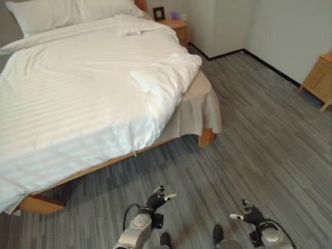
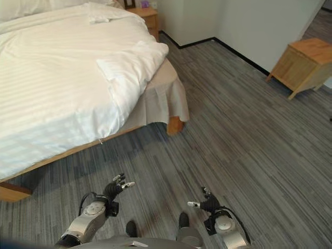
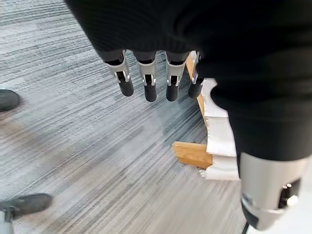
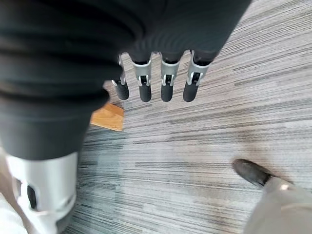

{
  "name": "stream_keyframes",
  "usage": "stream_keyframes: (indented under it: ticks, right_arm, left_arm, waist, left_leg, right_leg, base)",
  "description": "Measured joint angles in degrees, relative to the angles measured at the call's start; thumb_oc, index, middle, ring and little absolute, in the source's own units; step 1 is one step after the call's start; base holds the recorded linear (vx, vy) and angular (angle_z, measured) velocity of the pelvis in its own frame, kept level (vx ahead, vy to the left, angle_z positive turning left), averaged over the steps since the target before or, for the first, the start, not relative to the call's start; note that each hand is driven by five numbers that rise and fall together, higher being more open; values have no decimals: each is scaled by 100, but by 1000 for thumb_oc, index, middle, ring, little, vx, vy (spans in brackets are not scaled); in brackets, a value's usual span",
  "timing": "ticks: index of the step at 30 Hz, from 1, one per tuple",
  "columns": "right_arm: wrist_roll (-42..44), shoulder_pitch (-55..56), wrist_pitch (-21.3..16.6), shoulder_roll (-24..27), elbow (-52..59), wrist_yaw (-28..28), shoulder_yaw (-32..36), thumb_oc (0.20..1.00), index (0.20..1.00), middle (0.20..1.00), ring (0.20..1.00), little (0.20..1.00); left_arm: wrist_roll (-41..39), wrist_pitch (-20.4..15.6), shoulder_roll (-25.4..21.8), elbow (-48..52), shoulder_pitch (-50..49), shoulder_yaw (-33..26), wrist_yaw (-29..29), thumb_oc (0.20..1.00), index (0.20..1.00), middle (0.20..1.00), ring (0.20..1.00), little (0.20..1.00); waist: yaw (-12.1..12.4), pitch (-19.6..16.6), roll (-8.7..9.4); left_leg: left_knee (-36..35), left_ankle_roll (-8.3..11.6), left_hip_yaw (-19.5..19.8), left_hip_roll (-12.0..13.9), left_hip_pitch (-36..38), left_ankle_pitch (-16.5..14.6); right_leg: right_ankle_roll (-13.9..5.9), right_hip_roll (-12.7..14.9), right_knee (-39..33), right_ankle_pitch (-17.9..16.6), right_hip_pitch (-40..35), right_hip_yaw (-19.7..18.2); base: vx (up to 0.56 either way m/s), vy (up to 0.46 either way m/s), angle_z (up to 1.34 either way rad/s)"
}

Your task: Making the bed.

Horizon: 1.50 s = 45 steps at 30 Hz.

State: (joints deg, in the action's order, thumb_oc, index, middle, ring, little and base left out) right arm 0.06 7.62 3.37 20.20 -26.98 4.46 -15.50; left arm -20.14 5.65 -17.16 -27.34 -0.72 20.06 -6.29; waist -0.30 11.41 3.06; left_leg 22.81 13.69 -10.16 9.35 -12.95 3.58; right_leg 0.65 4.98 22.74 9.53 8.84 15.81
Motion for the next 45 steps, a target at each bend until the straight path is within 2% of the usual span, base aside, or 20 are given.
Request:
stream_keyframes:
  ticks: [1,4,5,9,12,14,15,16,17,19,21,24,25,26,30,32,35,39,44,45]
  right_arm:
    - [-6,138,-7,61,168,11,73,1000,1000,1000,1000,1000]
    - [-21,-140,3,585,485,126,312,1000,1000,1000,1000,1000]
    - [-35,-442,2,641,471,149,376,1000,1000,1000,1000,1000]
    - [-254,-433,-39,938,930,129,269,1000,1000,1000,1000,1000]
    - [-493,-323,32,883,881,-10,42,1000,1000,1000,1000,1000]
    - [-665,-460,-57,911,790,-7,-41,1000,1000,1000,1000,1000]
    - [-706,-512,-2,1009,853,-4,-105,1000,1000,1000,1000,1000]
    - [-884,-388,32,911,1242,-35,-77,1000,1000,1000,1000,1000]
    - [-918,-217,23,909,1481,-91,-75,1000,1000,1000,1000,1000]
    - [-925,-281,36,793,1525,-95,169,1000,1000,1000,1000,1000]
    - [-1048,-311,48,799,1488,-46,294,1000,1000,1000,1000,1000]
    - [-1138,-298,247,817,1672,-25,374,1000,1000,1000,1000,1000]
    - [-1184,-428,259,857,1661,7,456,1000,1000,1000,1000,1000]
    - [-1316,-503,261,956,1606,9,451,1000,1000,1000,1000,1000]
    - [-1825,-1123,370,1370,2000,21,549,1000,1000,1000,1000,1000]
    - [-1861,-1540,350,1435,1999,59,597,1000,1000,1000,1000,1000]
    - [-1878,-1516,313,1400,1949,72,581,1000,1000,1000,1000,1000]
    - [-1808,-1045,426,1265,1549,-122,365,1000,1000,1000,1000,1000]
    - [-1752,-644,401,1547,1704,-254,505,1000,1000,1000,1000,1000]
    - [-1752,-602,394,1499,1708,-250,485,1000,1000,1000,1000,1000]
  left_arm:
    - [-2,-14,-171,4,82,65,12,1000,1000,1000,1000,1000]
    - [-3,74,20,-41,77,173,1,1000,1000,1000,1000,1000]
    - [-4,92,132,-57,63,140,-11,1000,1000,1000,1000,1000]
    - [-4,71,368,-222,30,-181,51,1000,1000,1000,1000,1000]
    - [0,83,296,-206,-18,-320,46,1000,1000,1000,1000,1000]
    - [0,77,301,-196,-106,-221,34,1000,1000,1000,1000,1000]
    - [0,78,370,-193,-27,-186,44,1000,1000,1000,1000,1000]
    - [-1,82,346,-267,224,-200,38,1000,1000,1000,1000,1000]
    - [-1,72,320,-278,351,-227,27,1000,1000,1000,1000,1000]
    - [-1,88,301,-254,417,-236,33,1000,1000,1000,1000,1000]
    - [-2,82,276,-74,256,-426,34,1000,1000,1000,1000,1000]
    - [-1,134,-49,-86,32,-709,-34,1000,1000,1000,1000,1000]
    - [2,130,14,-96,-96,-779,-35,1000,1000,1000,1000,1000]
    - [2,119,208,-139,-153,-908,-41,1000,1000,1000,1000,1000]
    - [-158,92,622,61,-153,-1004,-143,1000,1000,1000,1000,1000]
    - [-223,114,588,142,-336,-981,-184,1000,1000,1000,1000,1000]
    - [-221,117,425,349,-140,-1108,-281,1000,1000,1000,1000,1000]
    - [-109,178,66,525,528,-1327,-580,1000,1000,1000,1000,1000]
    - [-91,188,-83,653,1523,-1451,-1101,1000,1000,1000,1000,1000]
    - [-6,115,-238,685,1660,-1454,-1168,1000,1000,1000,1000,1000]
  waist:
    - [12,39,352]
    - [221,382,239]
    - [224,448,-32]
    - [211,297,-690]
    - [362,250,-373]
    - [517,139,-467]
    - [511,154,-738]
    - [307,317,-581]
    - [138,335,-456]
    - [-17,368,-383]
    - [63,253,-267]
    - [62,166,-128]
    - [65,104,-266]
    - [65,106,-351]
    - [287,156,-22]
    - [436,183,23]
    - [378,153,-59]
    - [227,113,-184]
    - [-309,82,-255]
    - [-292,37,-164]
  left_leg:
    - [854,139,-32,-64,-525,457]
    - [1721,102,589,-435,-1374,800]
    - [847,-15,357,-256,-1256,816]
    - [-2141,-81,-459,403,-256,739]
    - [-2291,-729,-1236,-211,414,681]
    - [-2244,-1249,-1284,-591,858,495]
    - [-2393,-1819,-1468,-530,1192,117]
    - [-2436,-1855,-1295,-541,1440,-124]
    - [-2338,-1888,-1093,-624,1530,-281]
    - [-2502,-1783,-953,-635,1828,-481]
    - [-2551,-1472,-845,-843,1976,-601]
    - [-2518,-1027,-219,-607,2280,-772]
    - [-2538,-740,-157,-249,2442,-738]
    - [-2623,-563,-164,-57,2644,-620]
    - [714,-83,-81,427,781,417]
    - [1058,-62,-557,621,493,463]
    - [-70,-144,-1995,979,434,492]
    - [-2511,-216,-2034,1174,765,600]
    - [-2629,-225,-2216,1344,1286,709]
    - [-2654,-469,-2289,1264,1475,1156]
  right_leg:
    - [433,112,-290,424,-138,2]
    - [-19,-81,-941,-20,-475,-423]
    - [-964,-209,-1337,73,-825,-280]
    - [227,-769,-1889,-189,-1415,-347]
    - [-56,-725,-2353,-174,-1935,-766]
    - [-312,-831,-1223,-127,-1436,-722]
    - [-1022,-804,426,2,-729,-419]
    - [-1382,-177,2909,-286,333,-48]
    - [-1442,238,3664,-342,873,-145]
    - [-1413,1083,3165,-335,1438,-211]
    - [-1456,1865,812,-513,1217,231]
    - [-1237,1306,-2874,-1217,-226,-347]
    - [-1145,1041,-2781,-2056,-487,-362]
    - [-1036,859,-2633,-2159,-639,-266]
    - [-616,845,-2679,-1556,-1280,627]
    - [-434,738,-2788,-1491,-1608,810]
    - [-427,361,-2832,-1166,-1851,1217]
    - [-552,-125,-2842,-958,-2021,1023]
    - [-1085,211,-2798,-706,-2739,765]
    - [-1186,437,-2712,-608,-2772,610]
  base:
    - [177,-175,52]
    - [340,-22,-23]
    - [628,62,-66]
    - [552,27,-54]
    - [379,-26,-53]
    - [264,-92,-121]
    - [303,-20,-35]
    - [378,39,34]
    - [582,-18,98]
    - [524,-166,67]
    - [561,-433,46]
    - [380,-297,111]
    - [606,-561,116]
    - [438,-474,73]
    - [202,-278,93]
    - [215,-169,39]
    - [464,53,56]
    - [385,190,-6]
    - [419,173,-31]
    - [279,135,-72]
